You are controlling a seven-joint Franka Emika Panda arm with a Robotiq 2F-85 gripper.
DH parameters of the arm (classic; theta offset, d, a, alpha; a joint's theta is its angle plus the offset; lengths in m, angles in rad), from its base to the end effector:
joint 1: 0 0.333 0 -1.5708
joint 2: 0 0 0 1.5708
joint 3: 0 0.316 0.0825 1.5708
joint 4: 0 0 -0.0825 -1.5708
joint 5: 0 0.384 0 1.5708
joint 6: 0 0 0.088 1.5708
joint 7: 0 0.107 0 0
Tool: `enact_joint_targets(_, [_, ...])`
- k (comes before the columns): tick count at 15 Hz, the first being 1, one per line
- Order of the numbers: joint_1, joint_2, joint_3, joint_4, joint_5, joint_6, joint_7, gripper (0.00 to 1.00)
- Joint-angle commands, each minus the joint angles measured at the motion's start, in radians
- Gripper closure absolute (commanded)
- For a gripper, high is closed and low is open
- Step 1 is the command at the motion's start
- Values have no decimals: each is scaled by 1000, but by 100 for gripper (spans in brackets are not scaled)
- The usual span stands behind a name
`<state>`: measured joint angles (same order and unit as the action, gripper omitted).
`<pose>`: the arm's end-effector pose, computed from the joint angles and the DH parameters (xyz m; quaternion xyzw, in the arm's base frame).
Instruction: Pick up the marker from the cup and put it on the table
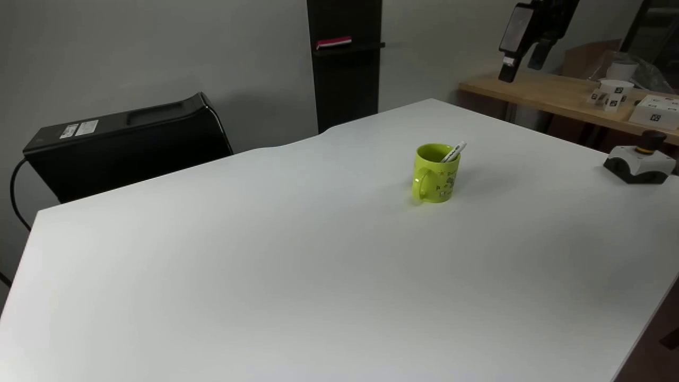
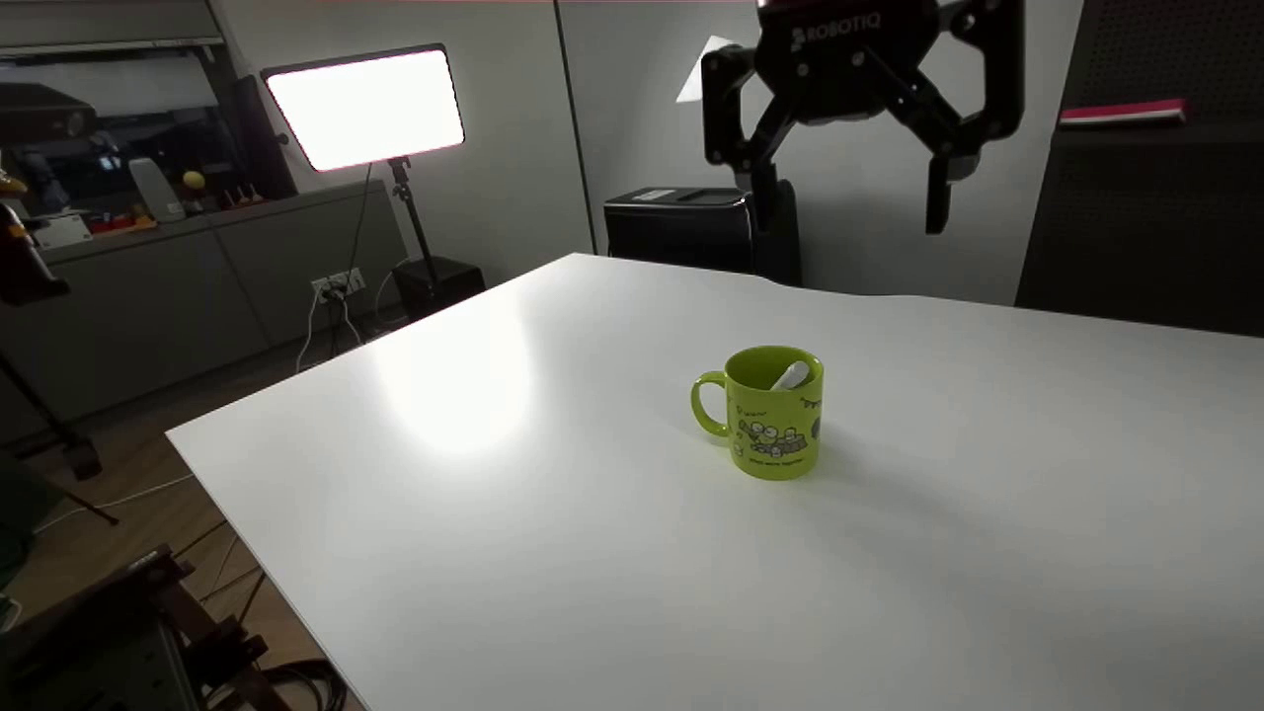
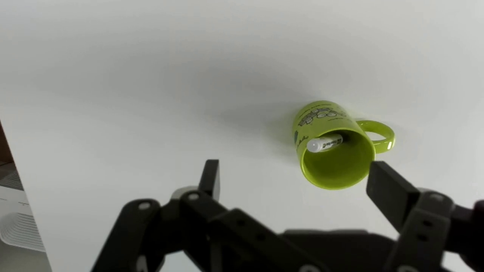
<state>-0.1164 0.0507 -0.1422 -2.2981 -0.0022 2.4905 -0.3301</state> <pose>0.5144 -0.1359 0.3404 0.9968 0.0368 0.0667 0.0247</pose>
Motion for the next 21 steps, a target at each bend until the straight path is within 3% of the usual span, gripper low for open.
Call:
enact_joint_targets(1, [4, 56, 30, 27, 38, 43, 16, 0])
enact_joint_targets(14, [-14, 294, 104, 103, 54, 221, 31, 0])
enact_joint_targets(21, [-18, 293, 107, 92, 29, 217, 20, 0])
